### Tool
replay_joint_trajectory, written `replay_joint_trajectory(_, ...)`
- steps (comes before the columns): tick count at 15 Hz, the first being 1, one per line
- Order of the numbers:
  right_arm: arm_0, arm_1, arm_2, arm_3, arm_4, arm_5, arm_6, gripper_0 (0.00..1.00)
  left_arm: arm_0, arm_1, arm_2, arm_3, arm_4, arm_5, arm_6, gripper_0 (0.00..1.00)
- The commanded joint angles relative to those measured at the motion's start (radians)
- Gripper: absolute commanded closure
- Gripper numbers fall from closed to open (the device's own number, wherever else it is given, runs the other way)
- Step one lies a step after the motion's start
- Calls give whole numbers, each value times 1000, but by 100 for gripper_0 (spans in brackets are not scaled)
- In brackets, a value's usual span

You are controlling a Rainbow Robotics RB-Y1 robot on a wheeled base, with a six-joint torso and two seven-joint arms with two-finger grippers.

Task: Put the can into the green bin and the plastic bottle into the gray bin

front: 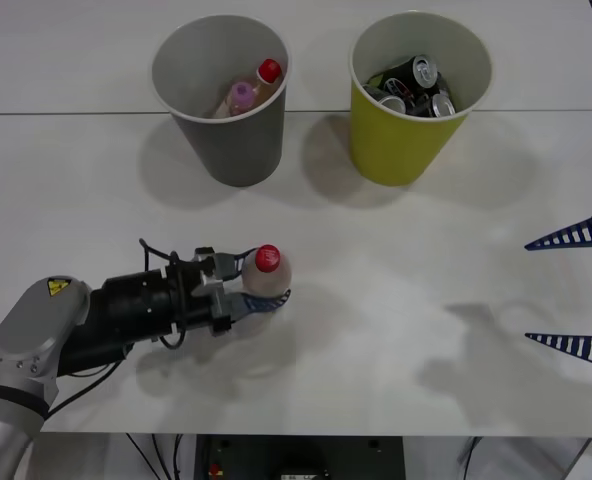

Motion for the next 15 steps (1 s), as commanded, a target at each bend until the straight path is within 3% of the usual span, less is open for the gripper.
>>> replay_joint_trajectory(1,0,0,0,0,0,0,0,0,-14,63,5,-28,0,3,152,100)
replay_joint_trajectory(4,0,0,0,0,0,0,0,0,-15,157,13,-116,-62,3,368,100)
replay_joint_trajectory(8,0,0,0,0,0,0,0,0,-17,341,22,-246,-132,-3,594,100)
replay_joint_trajectory(13,0,0,0,0,0,0,0,0,-107,611,56,-310,-131,-135,826,100)
replay_joint_trajectory(15,0,0,0,0,0,0,0,0,-167,674,76,-310,-132,-204,904,100)
